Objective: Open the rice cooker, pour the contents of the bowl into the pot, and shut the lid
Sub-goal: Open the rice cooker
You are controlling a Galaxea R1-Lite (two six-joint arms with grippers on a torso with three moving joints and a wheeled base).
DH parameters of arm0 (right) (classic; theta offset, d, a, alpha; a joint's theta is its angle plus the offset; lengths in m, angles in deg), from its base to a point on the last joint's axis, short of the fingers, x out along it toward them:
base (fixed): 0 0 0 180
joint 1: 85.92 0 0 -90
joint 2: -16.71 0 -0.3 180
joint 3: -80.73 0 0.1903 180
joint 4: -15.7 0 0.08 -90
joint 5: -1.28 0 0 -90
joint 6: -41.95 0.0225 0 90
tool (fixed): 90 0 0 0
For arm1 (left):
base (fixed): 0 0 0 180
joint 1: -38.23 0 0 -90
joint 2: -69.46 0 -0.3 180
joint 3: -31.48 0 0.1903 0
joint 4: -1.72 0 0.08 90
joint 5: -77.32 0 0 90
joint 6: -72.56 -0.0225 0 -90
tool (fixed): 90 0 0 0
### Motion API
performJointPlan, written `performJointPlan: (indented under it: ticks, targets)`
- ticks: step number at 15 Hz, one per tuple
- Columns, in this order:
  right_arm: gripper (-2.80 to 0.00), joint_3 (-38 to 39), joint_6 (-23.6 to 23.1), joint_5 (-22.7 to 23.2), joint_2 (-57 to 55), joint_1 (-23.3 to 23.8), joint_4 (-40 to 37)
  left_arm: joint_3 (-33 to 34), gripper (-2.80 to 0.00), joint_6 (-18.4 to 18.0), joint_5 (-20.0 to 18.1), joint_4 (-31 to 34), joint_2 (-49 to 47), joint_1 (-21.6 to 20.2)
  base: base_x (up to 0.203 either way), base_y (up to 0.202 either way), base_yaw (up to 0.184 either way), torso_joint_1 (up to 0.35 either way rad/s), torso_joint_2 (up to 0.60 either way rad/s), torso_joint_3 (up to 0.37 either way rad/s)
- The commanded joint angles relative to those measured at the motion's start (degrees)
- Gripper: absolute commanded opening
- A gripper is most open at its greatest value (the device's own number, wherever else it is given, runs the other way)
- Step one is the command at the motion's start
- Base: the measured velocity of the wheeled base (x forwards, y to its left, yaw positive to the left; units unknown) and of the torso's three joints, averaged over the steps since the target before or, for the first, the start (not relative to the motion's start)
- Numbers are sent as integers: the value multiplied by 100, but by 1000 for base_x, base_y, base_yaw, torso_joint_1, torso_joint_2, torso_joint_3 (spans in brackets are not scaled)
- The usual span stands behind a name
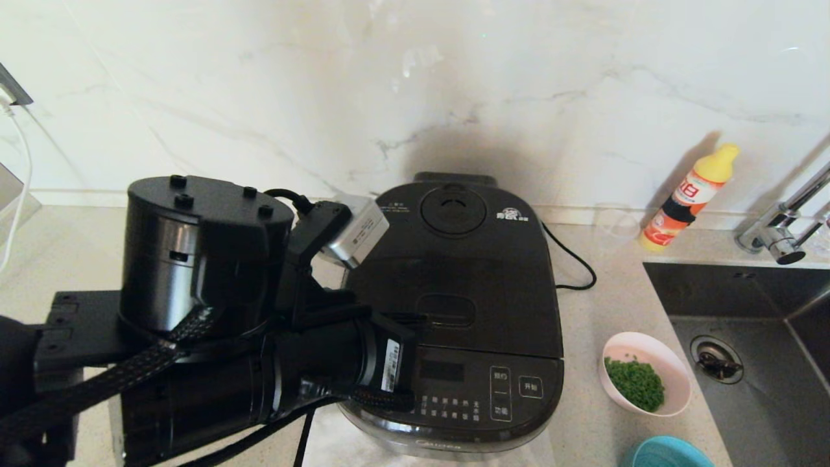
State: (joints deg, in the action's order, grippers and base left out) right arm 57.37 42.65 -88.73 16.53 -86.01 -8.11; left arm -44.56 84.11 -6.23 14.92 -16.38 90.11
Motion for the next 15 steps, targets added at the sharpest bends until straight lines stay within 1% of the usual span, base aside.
performJointPlan:
  ticks: [1,4,8,11,13,15]
  targets:
    - [-280,0,1,1,1,1,0,167,-280,9,6,-10,58,44,0,0,0,0,0,0]
    - [-280,0,1,1,1,1,0,298,-280,23,28,-254,-61,86,0,0,0,0,0,0]
    - [-280,0,1,1,1,1,0,299,-280,29,215,-729,-394,78,0,0,0,0,0,0]
    - [-280,0,1,1,1,-3,0,248,-280,32,277,-812,-546,77,0,0,0,0,0,0]
    - [-280,0,1,1,1,-1,0,222,-280,38,356,-1007,-619,69,0,0,0,0,0,0]
    - [-280,0,1,1,1,1,0,176,-280,41,357,-1163,-648,25,0,0,0,0,0,0]
